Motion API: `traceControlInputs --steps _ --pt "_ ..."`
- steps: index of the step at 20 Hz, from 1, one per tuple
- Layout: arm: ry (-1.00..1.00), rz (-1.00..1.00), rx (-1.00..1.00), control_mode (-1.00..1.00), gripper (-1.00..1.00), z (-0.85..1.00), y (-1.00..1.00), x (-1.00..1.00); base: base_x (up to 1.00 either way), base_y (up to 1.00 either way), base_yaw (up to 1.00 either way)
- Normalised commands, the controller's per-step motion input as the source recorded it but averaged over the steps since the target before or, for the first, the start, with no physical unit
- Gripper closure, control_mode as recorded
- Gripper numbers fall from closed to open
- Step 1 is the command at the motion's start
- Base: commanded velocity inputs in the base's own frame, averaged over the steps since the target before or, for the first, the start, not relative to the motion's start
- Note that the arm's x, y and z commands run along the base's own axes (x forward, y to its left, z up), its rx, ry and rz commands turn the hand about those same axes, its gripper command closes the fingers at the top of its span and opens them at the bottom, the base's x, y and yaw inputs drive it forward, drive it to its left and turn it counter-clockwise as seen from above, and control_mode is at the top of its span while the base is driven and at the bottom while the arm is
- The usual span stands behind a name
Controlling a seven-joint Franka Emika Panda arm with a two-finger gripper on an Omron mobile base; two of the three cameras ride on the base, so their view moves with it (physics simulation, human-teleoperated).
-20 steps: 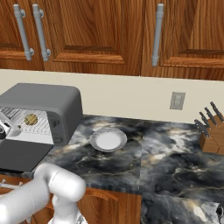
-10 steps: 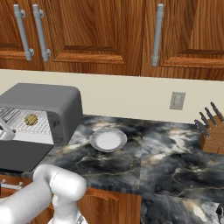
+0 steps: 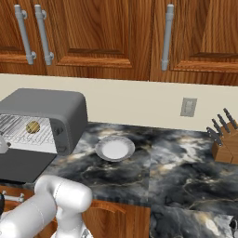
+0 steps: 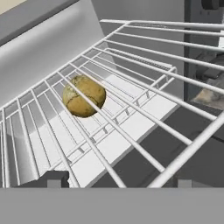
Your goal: Open the toaster oven door. Place the bread on the bottom rack in the toaster oven and place the chicken drumstick on the top rack.
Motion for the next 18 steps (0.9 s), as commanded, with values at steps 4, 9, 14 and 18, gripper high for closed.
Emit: traceControlInputs --steps 4,9,14,18 --pt "0.13 -0.06 -0.05 -1.00 1.00 -0.43 0.14 -0.44 0.00 0.00 0.00" --pt "0.12 -0.07 -0.05 -1.00 1.00 -0.42 0.15 -0.45 0.00 0.00 0.00" --pt "0.09 -0.07 -0.05 -1.00 1.00 -0.42 0.16 -0.50 0.00 0.00 0.00" --pt "0.06 -0.07 -0.05 -1.00 1.00 -0.46 0.17 -0.52 0.00 0.00 0.00"
